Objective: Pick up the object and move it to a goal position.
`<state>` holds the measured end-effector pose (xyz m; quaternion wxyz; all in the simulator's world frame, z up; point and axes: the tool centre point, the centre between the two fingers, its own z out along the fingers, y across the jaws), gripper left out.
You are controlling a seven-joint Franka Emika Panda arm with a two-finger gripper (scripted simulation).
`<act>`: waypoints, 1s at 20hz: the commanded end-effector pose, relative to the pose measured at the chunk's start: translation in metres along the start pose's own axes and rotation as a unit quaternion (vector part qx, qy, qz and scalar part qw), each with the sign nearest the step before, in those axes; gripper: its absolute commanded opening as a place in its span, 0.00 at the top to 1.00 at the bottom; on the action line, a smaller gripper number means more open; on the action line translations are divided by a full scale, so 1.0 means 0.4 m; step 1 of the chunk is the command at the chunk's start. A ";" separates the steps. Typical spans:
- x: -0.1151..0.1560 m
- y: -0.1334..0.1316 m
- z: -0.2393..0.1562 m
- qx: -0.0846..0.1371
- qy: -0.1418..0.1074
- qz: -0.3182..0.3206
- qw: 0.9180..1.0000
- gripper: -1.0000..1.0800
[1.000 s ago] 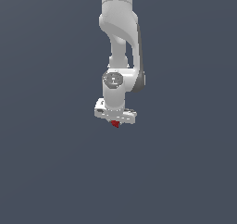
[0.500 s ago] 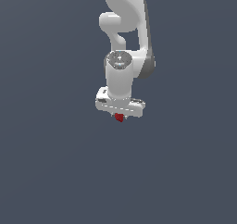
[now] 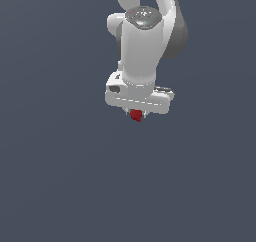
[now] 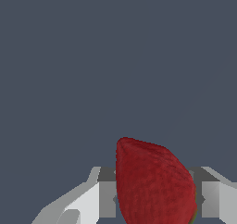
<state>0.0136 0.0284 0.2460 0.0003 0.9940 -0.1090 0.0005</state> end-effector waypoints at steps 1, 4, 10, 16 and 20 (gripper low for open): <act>0.010 -0.017 -0.063 0.000 0.000 0.000 1.000 1.00; 0.022 -0.034 -0.123 0.000 0.000 0.000 1.000 1.00; 0.040 -0.059 -0.207 0.000 0.000 0.000 1.000 1.00; 0.051 -0.071 -0.246 0.000 -0.001 0.000 1.000 1.00; 0.053 -0.073 -0.250 0.000 -0.001 0.000 1.000 1.00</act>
